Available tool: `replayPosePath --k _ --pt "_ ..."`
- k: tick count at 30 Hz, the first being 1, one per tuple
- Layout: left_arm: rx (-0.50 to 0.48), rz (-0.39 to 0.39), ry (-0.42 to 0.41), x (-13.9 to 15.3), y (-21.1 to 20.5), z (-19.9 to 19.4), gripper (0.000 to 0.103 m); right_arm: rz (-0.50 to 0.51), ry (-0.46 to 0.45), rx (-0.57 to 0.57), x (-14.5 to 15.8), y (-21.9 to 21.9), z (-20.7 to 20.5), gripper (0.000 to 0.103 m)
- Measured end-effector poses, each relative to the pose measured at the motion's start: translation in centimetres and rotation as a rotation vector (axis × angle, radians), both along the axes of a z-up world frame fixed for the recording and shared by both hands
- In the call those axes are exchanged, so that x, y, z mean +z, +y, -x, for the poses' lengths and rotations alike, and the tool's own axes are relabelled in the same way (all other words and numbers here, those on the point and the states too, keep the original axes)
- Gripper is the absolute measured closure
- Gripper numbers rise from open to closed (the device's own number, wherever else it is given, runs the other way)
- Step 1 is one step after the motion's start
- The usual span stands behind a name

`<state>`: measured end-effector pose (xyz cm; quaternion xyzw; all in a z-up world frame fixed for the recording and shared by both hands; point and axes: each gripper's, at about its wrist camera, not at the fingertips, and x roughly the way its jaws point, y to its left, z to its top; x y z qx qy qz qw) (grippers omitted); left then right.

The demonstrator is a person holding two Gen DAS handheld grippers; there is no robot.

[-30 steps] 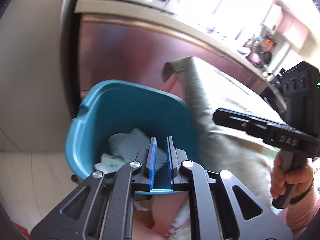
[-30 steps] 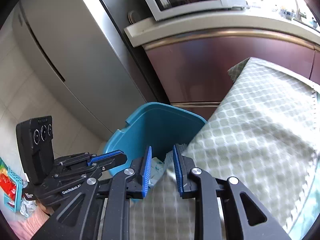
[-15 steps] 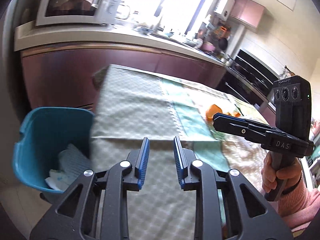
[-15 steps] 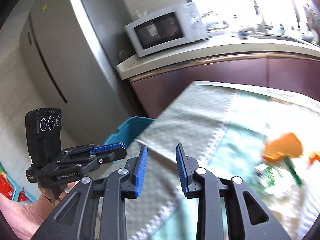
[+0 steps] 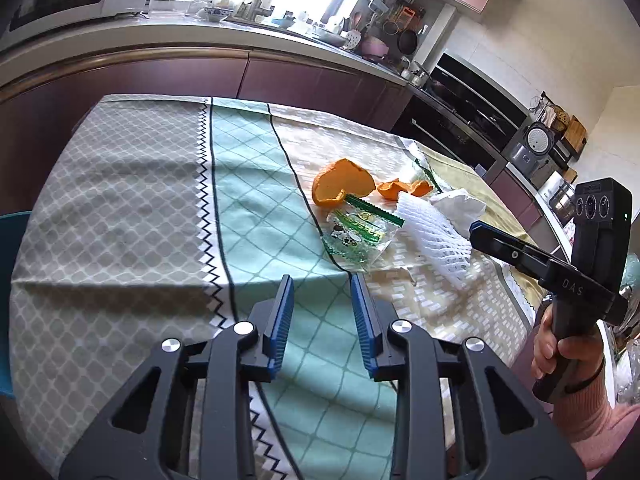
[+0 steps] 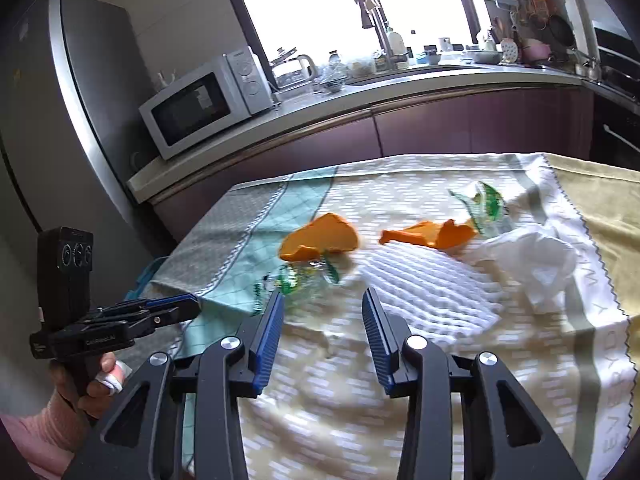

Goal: Collect trash
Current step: 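Move both open tools back over the table toward the second foam net, then close the right tool on the white foam net while the left tool grasps a green wrapper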

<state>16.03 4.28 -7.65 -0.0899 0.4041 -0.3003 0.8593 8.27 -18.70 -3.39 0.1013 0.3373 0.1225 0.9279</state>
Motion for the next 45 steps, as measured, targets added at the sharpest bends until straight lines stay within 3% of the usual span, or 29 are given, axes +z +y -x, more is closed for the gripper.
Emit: replayPosePath --k 7,21,23,25,29,34,43,44,45 --pt "0.001 0.002 0.055 -1.3 -3.0 -2.3 0.067 0.073 0.017 -0.05 -1.5 -2.1 -0.4 0.05" --pt "0.001 -0.027 0.125 -2.4 -6.4 -4.1 0.062 0.134 0.08 -0.024 -4.0 -1.4 -1.7 0.049" --pt "0.002 -0.028 0.127 -2.5 -6.6 -4.2 0.069 0.132 0.089 -0.02 -4.2 -1.5 -1.7 0.054" --pt "0.005 -0.029 0.13 -2.6 -6.7 -4.4 0.069 0.127 0.091 -0.02 -4.4 -1.7 -1.7 0.059" --pt "0.007 -0.033 0.124 -2.7 -6.9 -4.2 0.072 0.086 0.096 -0.018 -4.4 -2.4 -1.5 0.08" --pt "-0.003 -0.032 0.117 -2.6 -6.9 -3.9 0.075 0.041 0.086 -0.016 -4.2 -3.1 -1.1 0.094" --pt "-0.022 -0.039 0.069 -1.6 -6.6 -2.2 0.079 -0.033 0.035 0.008 -2.4 -3.6 0.2 0.095" --pt "-0.025 -0.035 0.065 -1.4 -6.5 -2.0 0.095 -0.042 0.03 0.012 -2.2 -3.6 0.4 0.095" --pt "-0.033 -0.032 0.071 -1.4 -6.4 -1.9 0.099 -0.044 0.024 0.015 -1.9 -3.5 0.4 0.095"
